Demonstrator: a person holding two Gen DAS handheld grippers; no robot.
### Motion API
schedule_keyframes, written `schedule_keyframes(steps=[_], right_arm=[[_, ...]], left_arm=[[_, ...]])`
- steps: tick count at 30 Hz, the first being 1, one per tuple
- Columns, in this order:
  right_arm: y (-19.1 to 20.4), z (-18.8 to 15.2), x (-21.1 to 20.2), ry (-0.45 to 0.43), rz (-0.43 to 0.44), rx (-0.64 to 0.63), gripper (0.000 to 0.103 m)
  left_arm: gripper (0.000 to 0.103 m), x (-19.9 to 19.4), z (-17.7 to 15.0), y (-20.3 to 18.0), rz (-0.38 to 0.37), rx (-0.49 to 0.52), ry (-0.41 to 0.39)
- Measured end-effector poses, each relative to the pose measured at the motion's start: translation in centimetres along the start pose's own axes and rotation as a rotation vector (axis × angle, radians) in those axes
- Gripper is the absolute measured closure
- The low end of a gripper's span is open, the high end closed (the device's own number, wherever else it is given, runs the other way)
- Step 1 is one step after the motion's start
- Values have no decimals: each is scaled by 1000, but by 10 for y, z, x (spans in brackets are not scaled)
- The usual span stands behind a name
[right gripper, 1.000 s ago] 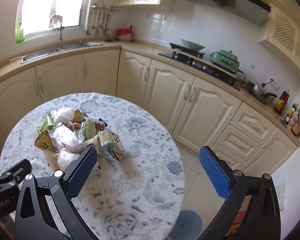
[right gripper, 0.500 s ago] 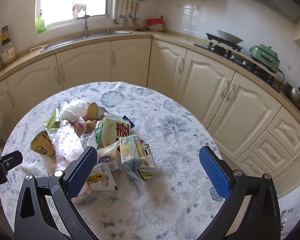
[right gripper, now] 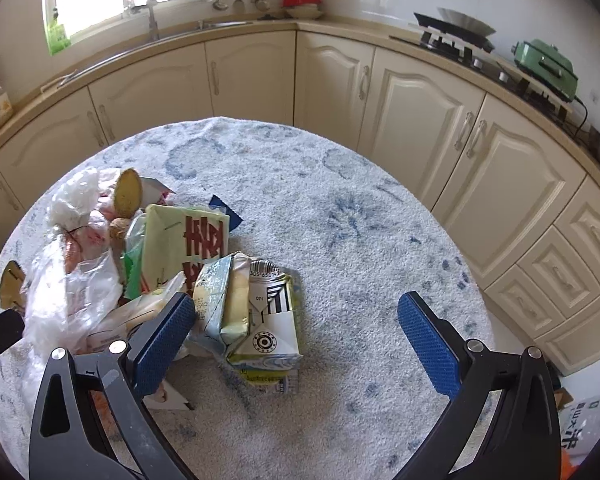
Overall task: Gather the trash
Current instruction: 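Grasp a yellow wrapper with the left tool while the right tool grasps a green-white carton, then carry the yellow wrapper and green-white carton over the blue bucket with both tools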
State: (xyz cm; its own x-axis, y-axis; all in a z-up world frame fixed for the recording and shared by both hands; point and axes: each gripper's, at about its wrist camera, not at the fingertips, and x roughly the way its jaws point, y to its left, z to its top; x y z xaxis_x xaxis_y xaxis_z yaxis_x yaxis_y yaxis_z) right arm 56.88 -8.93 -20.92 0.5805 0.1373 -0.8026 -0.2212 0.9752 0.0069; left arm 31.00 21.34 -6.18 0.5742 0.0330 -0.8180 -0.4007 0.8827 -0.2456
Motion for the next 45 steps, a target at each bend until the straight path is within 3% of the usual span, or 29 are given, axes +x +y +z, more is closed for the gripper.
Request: schedule_keyframes(steps=[1, 2, 3, 4, 6, 7, 9, 11, 16, 17, 22, 26, 29, 31, 34, 36, 45], right_arm=[[-1, 0, 2, 4, 14, 8, 12], [-3, 1, 6, 16, 27, 17, 25], [-4, 0, 9, 31, 34, 25, 36], [-6, -1, 13, 44, 42, 32, 40], [-8, -3, 12, 40, 86, 42, 54], [-8, -4, 11, 38, 89, 40, 56], [-5, -6, 7, 27, 66, 24, 58], [-3, -8, 5, 18, 57, 14, 60], [-4, -11, -4, 13, 40, 13, 66], [-5, -11, -8, 5, 39, 11, 75], [-2, -13, -20, -15, 17, -14, 87], [-6, -20, -11, 47, -9, 8, 82], [-10, -17, -4, 33, -55, 5, 65], [-12, -14, -2, 47, -39, 2, 60], [-15, -12, 1, 75, -3, 48, 43], [-15, -13, 0, 80, 51, 67, 41], [-2, -11, -7, 57, 142, 73, 39]], left_arm=[[2, 2, 1, -2, 7, 5, -5], [4, 5, 1, -4, 15, 12, -9], [11, 9, 2, -5, 19, 18, -10], [17, 13, 3, -5, 15, 22, -11], [38, 21, 3, -8, 0, 33, -2], [42, 26, 3, -9, -19, 43, 8], [62, 35, 5, -11, -56, 60, 26], [72, 38, 5, -12, -101, 59, 27], [73, 33, 1, -18, -11, 124, -27], [73, 32, 0, -17, -9, 128, -33], [73, 19, -7, -13, -2, 137, -53], [73, -2, -17, -13, -9, 153, -72], [73, -19, -24, -11, -14, 160, -87], [73, -29, -27, -9, 16, 164, -96], [73, -44, -34, -3, 63, 160, -123], [73, -48, -37, 4, 76, 140, -120], [73, -52, -39, 23, 125, 92, -95]])
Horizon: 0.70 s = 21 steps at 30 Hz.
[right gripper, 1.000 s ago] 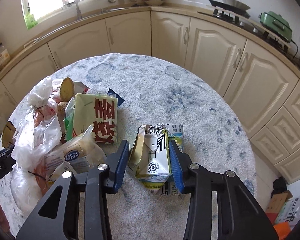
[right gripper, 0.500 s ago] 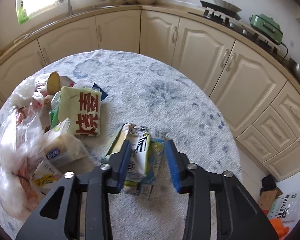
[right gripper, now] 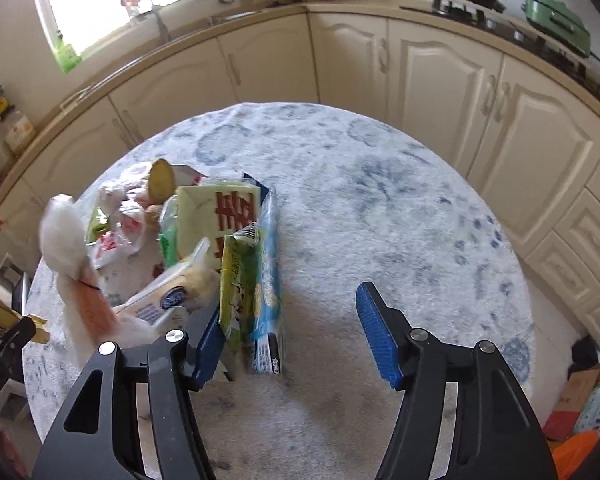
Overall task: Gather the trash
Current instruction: 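Carry the yellow wrapper and green-white carton over the blue bucket with both tools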
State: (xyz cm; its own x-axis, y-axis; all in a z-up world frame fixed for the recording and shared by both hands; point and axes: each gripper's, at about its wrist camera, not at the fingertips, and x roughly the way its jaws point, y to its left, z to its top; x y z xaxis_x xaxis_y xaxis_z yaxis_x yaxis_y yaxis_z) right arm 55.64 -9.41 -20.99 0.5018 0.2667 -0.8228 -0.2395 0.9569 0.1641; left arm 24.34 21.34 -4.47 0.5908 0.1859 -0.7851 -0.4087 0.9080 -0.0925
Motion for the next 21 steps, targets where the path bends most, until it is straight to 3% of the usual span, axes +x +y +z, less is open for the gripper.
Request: schedule_keyframes(steps=[2, 5, 12, 21], right_arm=[[6, 1, 2, -10, -21, -27, 43], [12, 2, 6, -14, 34, -60, 78], [19, -3, -4, -48, -15, -79, 78], [4, -11, -52, -113, -52, -38, 78]], left_arm=[[73, 3, 1, 1, 3, -3, 6], [73, 9, 3, 1, -6, -3, 15], [73, 15, 5, -1, -27, 4, 15], [73, -15, -6, -11, -55, 32, -28]])
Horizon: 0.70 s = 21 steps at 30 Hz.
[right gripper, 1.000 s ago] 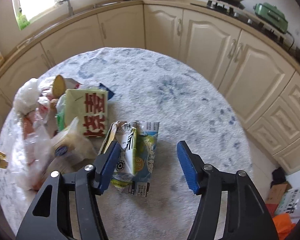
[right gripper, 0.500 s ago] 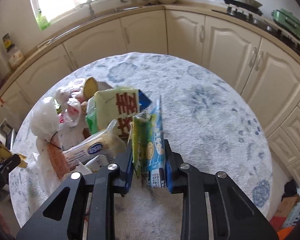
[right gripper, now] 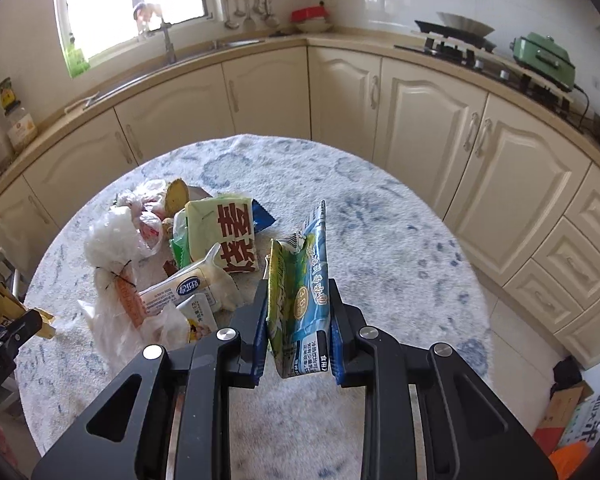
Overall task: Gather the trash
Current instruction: 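Carry the yellow wrapper and green-white carton over the blue bucket with both tools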
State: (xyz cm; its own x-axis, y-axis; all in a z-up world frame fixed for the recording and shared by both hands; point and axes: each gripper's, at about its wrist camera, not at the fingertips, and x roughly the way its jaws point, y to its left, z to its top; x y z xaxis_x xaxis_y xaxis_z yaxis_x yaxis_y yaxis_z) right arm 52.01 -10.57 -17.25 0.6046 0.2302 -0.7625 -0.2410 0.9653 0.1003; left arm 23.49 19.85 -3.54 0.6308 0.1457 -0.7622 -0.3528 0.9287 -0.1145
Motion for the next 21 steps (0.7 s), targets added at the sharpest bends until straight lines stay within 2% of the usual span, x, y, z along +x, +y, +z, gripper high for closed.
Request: schedule_keyframes(steps=[11, 21], right_arm=[[-27, -23, -69, -76, -20, 43, 78], [-97, -56, -111, -103, -121, 172, 78]], left_arm=[[73, -49, -19, -40, -84, 94, -43], [73, -74, -39, -122, -209, 267, -45]])
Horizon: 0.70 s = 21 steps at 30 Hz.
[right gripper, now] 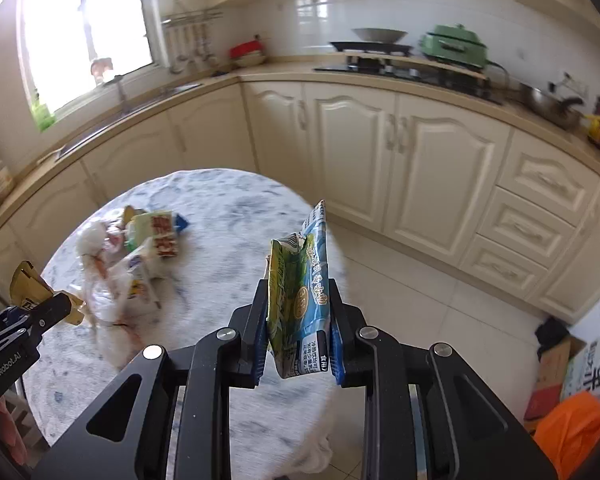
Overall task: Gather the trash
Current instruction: 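Carry the yellow wrapper and green-white carton over the blue bucket with both tools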
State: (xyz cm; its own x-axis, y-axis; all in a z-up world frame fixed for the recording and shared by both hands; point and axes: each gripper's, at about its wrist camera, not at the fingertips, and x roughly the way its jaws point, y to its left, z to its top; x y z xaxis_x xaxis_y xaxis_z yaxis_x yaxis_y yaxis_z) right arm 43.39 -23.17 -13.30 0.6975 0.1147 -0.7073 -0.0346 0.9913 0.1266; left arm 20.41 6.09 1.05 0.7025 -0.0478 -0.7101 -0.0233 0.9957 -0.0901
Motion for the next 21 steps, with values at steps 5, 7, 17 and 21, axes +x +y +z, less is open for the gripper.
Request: schedule_keyframes(steps=[5, 7, 17, 21], right_arm=[[-57, -15, -14, 5, -76, 94, 78], [-82, -23, -21, 11, -112, 134, 78], [-191, -72, -55, 55, -311, 337, 78], [-225, -93, -72, 74, -379, 423, 78]], left_arm=[[73, 9, -2, -57, -89, 111, 25], [73, 15, -4, -79, -126, 156, 41], [73, 43, -23, -197, -343, 396, 141], [73, 60, -32, -232, -414, 475, 191]])
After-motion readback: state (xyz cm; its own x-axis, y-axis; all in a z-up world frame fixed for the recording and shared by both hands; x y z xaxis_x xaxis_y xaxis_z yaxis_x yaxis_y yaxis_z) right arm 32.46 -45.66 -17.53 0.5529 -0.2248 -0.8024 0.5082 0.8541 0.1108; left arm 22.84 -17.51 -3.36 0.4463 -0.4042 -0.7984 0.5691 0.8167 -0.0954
